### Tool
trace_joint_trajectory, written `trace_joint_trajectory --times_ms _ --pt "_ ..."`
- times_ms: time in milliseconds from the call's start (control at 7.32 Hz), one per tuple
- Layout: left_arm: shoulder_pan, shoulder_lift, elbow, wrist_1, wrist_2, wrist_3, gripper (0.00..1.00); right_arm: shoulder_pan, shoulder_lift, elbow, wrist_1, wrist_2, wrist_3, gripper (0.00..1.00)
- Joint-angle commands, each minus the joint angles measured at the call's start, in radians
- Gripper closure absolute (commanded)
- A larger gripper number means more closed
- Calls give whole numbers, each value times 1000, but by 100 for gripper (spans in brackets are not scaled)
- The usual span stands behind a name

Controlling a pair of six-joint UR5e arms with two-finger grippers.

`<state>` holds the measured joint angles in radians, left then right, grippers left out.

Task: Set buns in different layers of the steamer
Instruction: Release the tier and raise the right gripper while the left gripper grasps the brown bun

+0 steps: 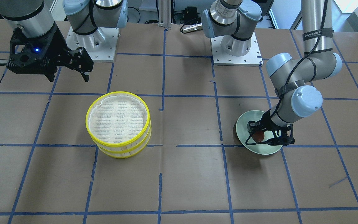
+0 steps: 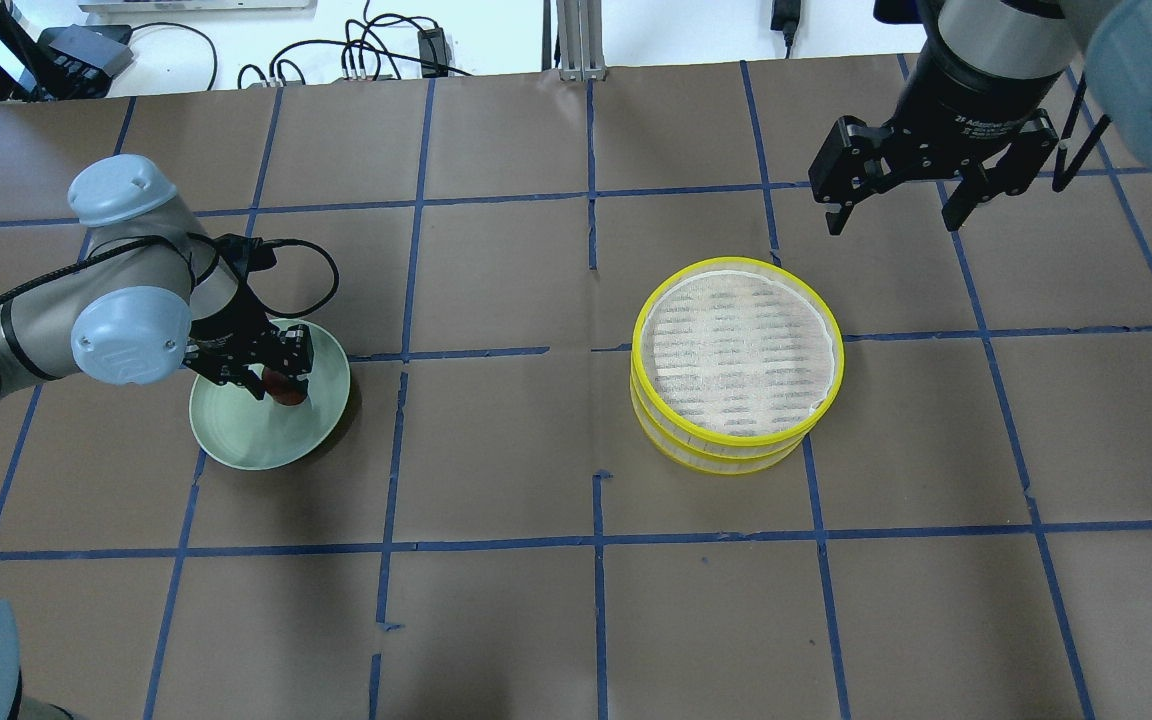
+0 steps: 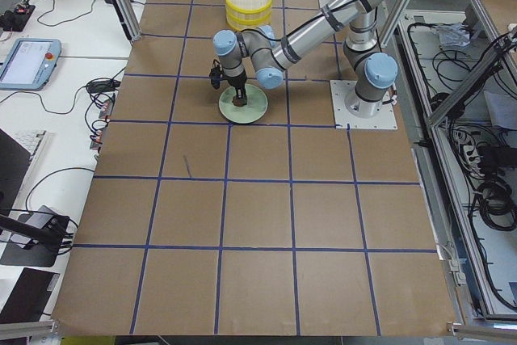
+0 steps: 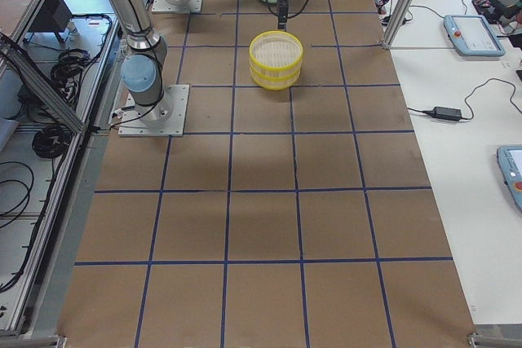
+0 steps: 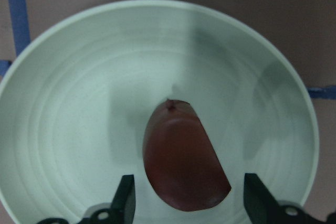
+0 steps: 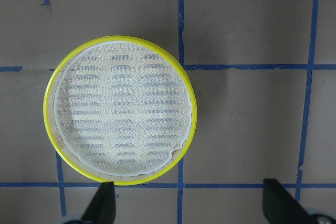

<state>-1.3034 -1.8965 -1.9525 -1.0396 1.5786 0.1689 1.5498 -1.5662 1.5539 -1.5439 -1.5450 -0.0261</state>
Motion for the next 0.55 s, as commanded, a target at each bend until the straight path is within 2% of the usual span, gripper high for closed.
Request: trace_joint_trajectory --times_ms 0,137,410 --pt "1 2 4 7 0 -6 86 -1 0 0 2 0 0 0" --pt "0 26 41 3 9 -9 93 -1 -2 0 2 0 0 0" --pt "-42 98 160 -148 -2 -92 95 -2 -3 0 13 -3 2 0"
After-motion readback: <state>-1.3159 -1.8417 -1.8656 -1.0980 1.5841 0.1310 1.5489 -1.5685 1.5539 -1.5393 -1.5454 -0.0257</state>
